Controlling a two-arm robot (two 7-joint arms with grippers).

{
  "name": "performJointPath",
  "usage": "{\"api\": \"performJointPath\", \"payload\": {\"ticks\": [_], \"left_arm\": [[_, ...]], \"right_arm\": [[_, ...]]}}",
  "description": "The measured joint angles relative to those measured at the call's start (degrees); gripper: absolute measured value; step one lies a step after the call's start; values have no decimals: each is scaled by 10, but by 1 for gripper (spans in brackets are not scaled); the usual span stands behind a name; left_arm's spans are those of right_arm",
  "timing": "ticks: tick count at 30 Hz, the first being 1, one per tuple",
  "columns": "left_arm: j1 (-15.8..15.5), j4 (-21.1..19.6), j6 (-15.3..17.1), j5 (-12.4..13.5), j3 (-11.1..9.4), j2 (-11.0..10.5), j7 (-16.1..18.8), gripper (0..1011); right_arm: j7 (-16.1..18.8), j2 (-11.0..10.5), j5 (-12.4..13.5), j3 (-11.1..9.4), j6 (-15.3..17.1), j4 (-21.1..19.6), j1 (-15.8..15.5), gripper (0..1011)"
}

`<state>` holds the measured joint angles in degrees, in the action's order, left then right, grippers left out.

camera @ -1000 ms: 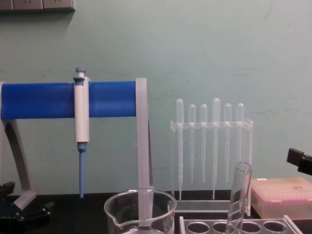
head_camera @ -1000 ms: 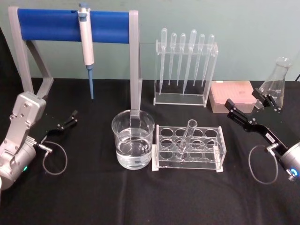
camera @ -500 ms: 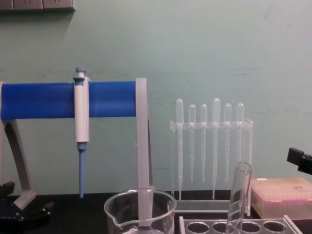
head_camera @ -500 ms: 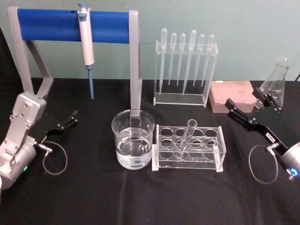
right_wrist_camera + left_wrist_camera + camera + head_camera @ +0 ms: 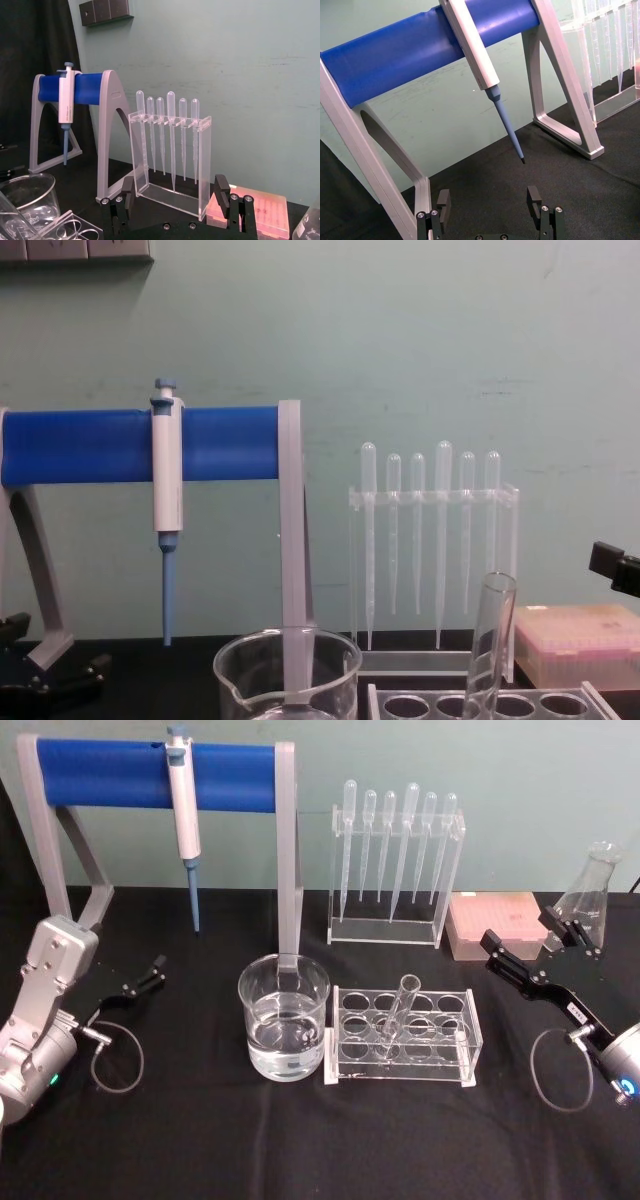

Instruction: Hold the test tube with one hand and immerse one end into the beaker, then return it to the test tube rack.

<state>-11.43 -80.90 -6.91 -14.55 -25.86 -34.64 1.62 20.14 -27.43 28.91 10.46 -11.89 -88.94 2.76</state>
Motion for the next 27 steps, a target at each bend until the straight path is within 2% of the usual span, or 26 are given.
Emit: {"api": "performJointPath", "payload": {"ticks": [27], "left_arm": [[0, 0, 0, 0, 0, 0, 0, 1000]], "right_arm": [[0, 0, 0, 0, 0, 0, 0, 1004]]}}
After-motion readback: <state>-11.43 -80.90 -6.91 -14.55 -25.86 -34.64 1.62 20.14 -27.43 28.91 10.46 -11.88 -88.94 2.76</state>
